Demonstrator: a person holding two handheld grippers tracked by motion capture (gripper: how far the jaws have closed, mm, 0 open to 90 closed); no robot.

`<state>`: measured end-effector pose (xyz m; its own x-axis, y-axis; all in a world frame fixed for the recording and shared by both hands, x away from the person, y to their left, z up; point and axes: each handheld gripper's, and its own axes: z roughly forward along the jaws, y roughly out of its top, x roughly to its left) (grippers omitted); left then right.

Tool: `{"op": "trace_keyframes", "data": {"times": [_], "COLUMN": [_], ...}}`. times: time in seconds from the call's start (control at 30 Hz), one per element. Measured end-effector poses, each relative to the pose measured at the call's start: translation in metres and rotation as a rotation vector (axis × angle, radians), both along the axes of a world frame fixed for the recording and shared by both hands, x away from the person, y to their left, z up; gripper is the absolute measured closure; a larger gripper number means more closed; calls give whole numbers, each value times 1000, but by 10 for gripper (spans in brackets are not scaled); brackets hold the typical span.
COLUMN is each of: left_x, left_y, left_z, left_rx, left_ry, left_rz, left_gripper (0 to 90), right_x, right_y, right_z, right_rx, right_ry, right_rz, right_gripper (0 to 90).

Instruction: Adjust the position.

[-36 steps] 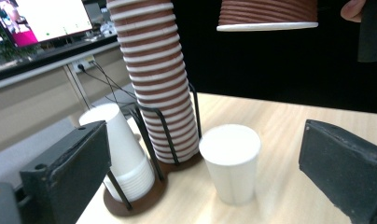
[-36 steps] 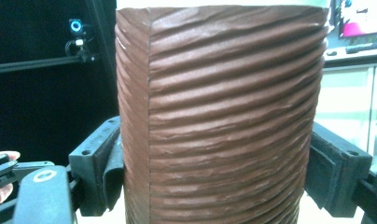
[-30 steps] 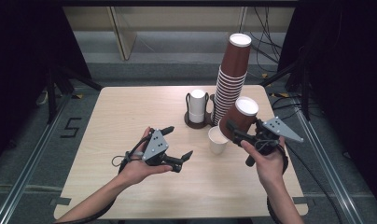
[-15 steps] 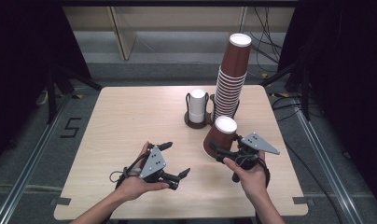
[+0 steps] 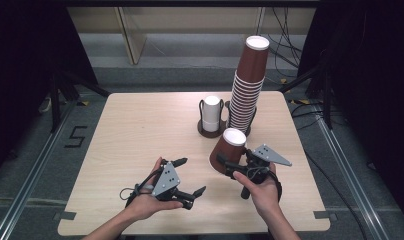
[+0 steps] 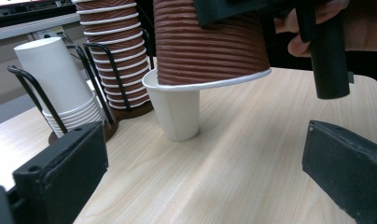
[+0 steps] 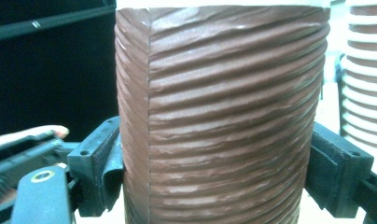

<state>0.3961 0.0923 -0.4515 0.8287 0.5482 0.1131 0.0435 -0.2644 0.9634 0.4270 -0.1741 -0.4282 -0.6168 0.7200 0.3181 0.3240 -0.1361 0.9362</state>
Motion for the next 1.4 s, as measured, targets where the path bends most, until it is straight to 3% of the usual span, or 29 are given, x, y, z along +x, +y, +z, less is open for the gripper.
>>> {"op": "trace_keyframes", "data": {"times": [0.2,0.43,0.53,0.63,0.7,0.77,0.93,1.1,1.4], "left_x": [2,0,-2,-1,0,3,9,12,17], "left_y": [-4,-8,-9,-10,-13,-16,-26,-37,-41], "left_z": [-2,-7,-6,-5,-5,-4,-3,-2,-3], "left_rx": [2,-4,-10,-26,-24,-30,-30,-13,-24], "left_ry": [3,-3,-20,-1,-4,1,2,0,25], "left_rz": [-4,-11,-22,-28,-28,-31,-39,-54,-56], "left_gripper": [0,0,0,0,0,0,0,0,0], "right_x": [-2,-5,-6,-5,-7,-5,-4,-5,-6], "right_y": [-2,0,2,1,3,2,3,3,9], "right_z": [-6,-8,-10,-12,-13,-15,-18,-19,-22], "right_rx": [49,50,72,95,136,135,185,214,207], "right_ry": [37,55,90,116,160,150,206,227,231], "right_rz": [6,-1,0,5,12,18,20,29,35], "right_gripper": [180,179,179,178,178,178,178,178,179]}}
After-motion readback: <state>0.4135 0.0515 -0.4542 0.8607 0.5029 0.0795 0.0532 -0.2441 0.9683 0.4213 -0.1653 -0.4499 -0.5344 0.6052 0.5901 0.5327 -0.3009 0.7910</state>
